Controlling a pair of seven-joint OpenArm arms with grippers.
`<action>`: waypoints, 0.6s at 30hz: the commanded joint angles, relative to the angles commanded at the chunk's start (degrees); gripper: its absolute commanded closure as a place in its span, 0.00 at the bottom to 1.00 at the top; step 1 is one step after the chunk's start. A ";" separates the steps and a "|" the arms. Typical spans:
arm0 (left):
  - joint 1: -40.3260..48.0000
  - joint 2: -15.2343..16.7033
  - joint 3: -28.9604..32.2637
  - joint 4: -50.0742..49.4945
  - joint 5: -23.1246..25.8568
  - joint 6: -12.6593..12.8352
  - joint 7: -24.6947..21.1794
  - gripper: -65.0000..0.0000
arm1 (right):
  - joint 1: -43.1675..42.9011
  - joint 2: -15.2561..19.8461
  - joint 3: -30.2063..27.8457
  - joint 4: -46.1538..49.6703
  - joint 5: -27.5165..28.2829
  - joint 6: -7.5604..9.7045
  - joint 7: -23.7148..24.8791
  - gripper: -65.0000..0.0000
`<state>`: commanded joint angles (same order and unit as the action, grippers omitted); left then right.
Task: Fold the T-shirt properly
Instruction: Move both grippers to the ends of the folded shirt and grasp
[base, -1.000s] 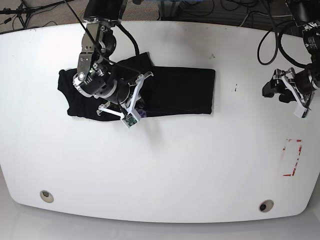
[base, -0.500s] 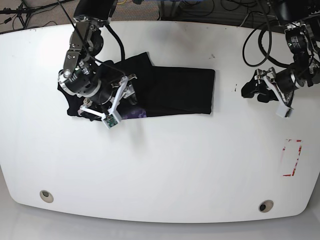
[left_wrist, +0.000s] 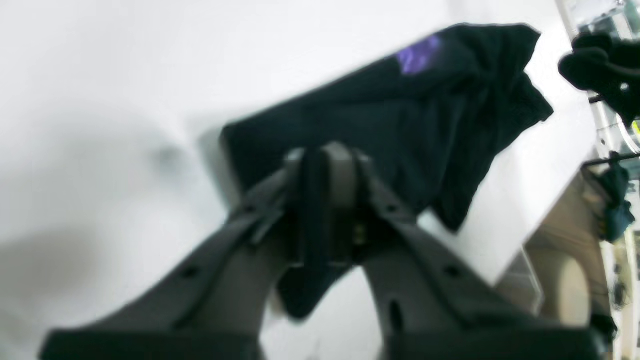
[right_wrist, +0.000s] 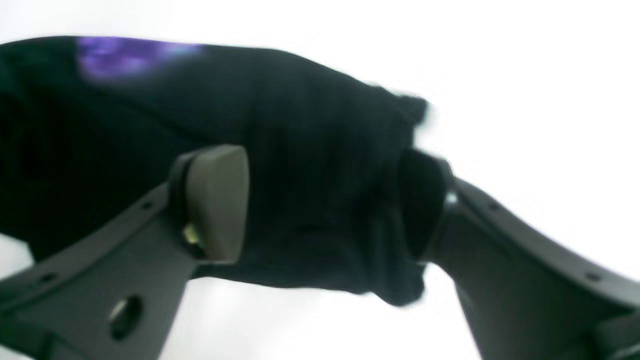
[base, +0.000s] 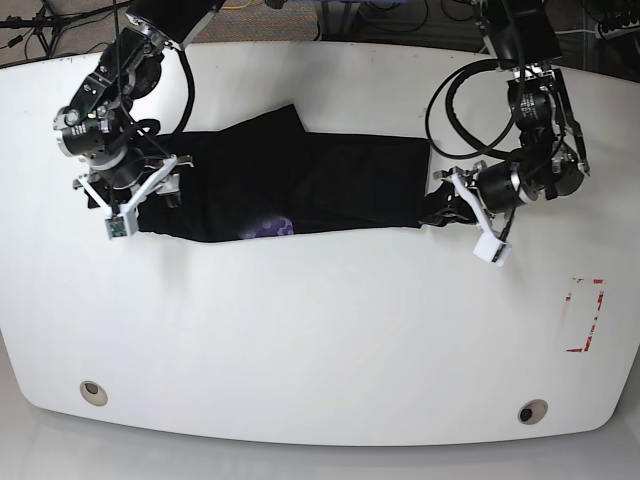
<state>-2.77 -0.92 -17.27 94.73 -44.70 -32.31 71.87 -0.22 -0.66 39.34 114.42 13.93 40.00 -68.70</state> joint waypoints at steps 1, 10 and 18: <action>0.00 0.70 0.00 -0.18 1.32 -0.09 0.00 0.93 | 0.00 0.09 0.97 -0.09 0.00 0.00 0.00 0.39; 0.18 3.16 2.73 -1.32 8.35 -0.26 -0.62 0.93 | 2.99 2.55 7.47 -5.71 0.09 0.00 -0.09 0.14; 0.26 1.05 5.89 -9.14 8.62 -0.26 -4.66 0.93 | 6.95 5.71 12.13 -16.44 2.46 0.00 -0.18 0.11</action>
<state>-2.51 0.13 -11.38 85.58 -36.09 -32.57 67.21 6.73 5.05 51.47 97.98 16.40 40.00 -68.88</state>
